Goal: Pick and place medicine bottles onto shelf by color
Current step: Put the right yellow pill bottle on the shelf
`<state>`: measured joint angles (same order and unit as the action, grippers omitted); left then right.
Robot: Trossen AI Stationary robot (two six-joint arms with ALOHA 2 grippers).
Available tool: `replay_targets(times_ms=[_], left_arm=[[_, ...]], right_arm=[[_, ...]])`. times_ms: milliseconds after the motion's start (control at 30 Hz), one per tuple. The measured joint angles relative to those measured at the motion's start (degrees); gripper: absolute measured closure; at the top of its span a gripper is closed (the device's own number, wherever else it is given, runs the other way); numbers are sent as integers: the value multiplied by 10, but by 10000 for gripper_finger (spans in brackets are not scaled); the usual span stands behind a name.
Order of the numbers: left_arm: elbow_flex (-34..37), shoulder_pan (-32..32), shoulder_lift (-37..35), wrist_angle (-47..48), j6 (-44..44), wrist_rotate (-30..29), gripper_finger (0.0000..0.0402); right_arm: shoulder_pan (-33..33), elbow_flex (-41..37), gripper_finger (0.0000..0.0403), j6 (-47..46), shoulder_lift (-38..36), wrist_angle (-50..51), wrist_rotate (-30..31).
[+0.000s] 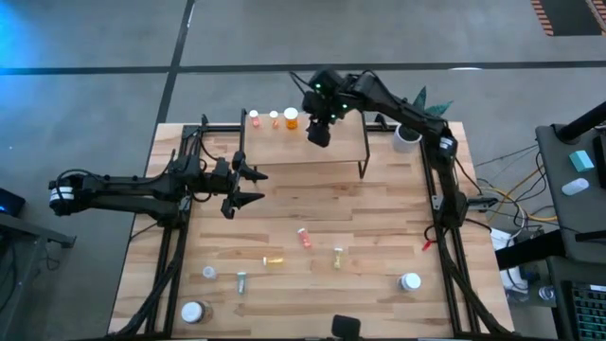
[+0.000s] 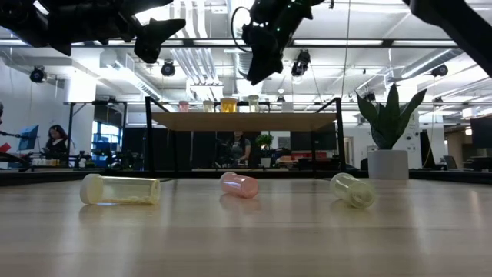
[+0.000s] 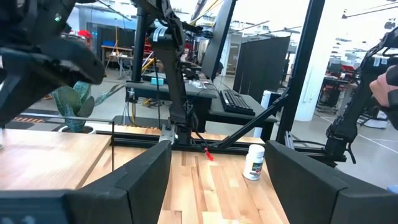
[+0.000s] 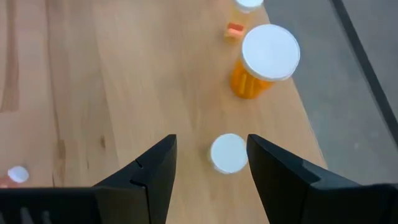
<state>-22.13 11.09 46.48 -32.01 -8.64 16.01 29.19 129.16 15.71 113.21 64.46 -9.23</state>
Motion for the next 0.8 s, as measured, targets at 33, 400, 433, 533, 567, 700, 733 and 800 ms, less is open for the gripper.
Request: replay_targets(times_ms=[33,400,433,533,567,700,733,800], left_arm=[[0,0,0,0,0,0,157],[0,0,0,0,0,0,157],[0,0,0,0,0,0,157],[0,0,0,0,0,0,157],[0,0,0,0,0,0,157],[0,0,0,0,0,0,157],[0,0,0,0,0,0,157],[0,0,0,0,0,0,157]], right_arm=[[0,7,216,0,7,3,0],[0,24,216,9,46,19,23],[0,23,216,10,47,19,26],[0,22,216,10,46,19,32],[0,23,216,9,44,19,32],[-1,26,216,9,36,17,33],[-1,26,216,8,36,17,33],[-1,27,216,2,36,17,33]])
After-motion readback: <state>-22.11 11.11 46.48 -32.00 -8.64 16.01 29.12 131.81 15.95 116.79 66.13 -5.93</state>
